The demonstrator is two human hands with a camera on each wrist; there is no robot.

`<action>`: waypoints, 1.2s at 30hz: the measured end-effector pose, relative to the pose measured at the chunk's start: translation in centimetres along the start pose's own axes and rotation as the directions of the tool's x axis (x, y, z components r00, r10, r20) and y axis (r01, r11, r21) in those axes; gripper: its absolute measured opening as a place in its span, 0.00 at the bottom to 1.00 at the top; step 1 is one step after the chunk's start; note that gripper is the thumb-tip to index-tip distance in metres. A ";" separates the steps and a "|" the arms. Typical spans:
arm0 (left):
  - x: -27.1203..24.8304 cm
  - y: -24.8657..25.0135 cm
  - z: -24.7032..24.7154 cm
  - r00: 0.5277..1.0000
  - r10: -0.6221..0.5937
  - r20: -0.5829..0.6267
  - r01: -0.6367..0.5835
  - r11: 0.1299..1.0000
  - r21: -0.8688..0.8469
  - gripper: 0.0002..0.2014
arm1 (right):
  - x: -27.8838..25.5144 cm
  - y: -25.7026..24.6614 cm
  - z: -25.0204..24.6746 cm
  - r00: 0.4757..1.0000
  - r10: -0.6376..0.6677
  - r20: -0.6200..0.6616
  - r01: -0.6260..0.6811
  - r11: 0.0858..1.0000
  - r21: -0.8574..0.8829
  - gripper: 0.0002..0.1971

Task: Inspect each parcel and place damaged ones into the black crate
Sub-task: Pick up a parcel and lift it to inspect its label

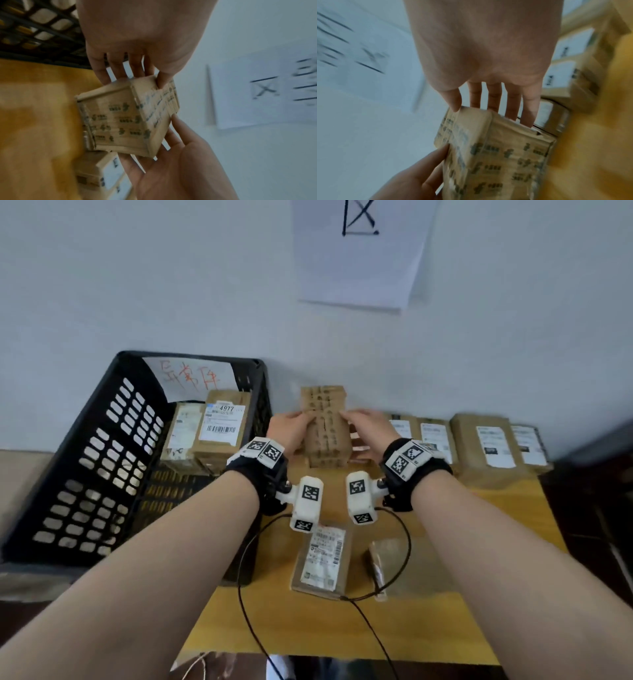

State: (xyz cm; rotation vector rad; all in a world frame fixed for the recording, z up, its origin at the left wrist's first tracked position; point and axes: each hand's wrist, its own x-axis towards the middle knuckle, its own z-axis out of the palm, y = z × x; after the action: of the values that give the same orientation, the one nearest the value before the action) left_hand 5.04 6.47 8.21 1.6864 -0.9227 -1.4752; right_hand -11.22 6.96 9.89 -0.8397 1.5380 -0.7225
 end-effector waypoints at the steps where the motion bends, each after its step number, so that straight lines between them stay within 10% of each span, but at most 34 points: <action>1: -1.3 1.9 -0.2 0.999 0.053 0.005 -0.053 0.998 -0.023 0.12 | -1.5 -1.6 -0.4 0.998 -0.063 -0.018 0.063 0.998 0.007 0.11; 12: -14.2 21.5 -3.2 0.887 0.460 0.023 -0.457 0.885 -0.083 0.15 | -16.1 -19.7 -3.2 0.823 -0.566 -0.052 0.568 0.819 0.082 0.15; 15: -16.2 25.5 -3.4 0.864 0.501 0.042 -0.495 0.863 -0.106 0.31 | -19.1 -23.4 -3.8 0.766 -0.642 -0.021 0.642 0.764 0.060 0.23; 19: -19.0 29.9 -3.0 0.802 0.594 0.062 -0.581 0.800 -0.149 0.21 | -22.2 -27.0 -5.1 0.659 -0.743 -0.119 0.750 0.660 0.035 0.21; 36: -23.3 34.5 -0.4 0.703 0.707 0.075 -0.685 0.702 -0.193 0.15 | -26.6 -29.4 -8.4 0.521 -0.826 -0.215 0.851 0.521 0.061 0.19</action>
State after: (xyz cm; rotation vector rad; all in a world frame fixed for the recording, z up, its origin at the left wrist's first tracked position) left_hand 0.95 9.45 49.54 0.9347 -1.3106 -1.0946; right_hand -14.65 12.92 49.86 -1.4612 1.0976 -1.6488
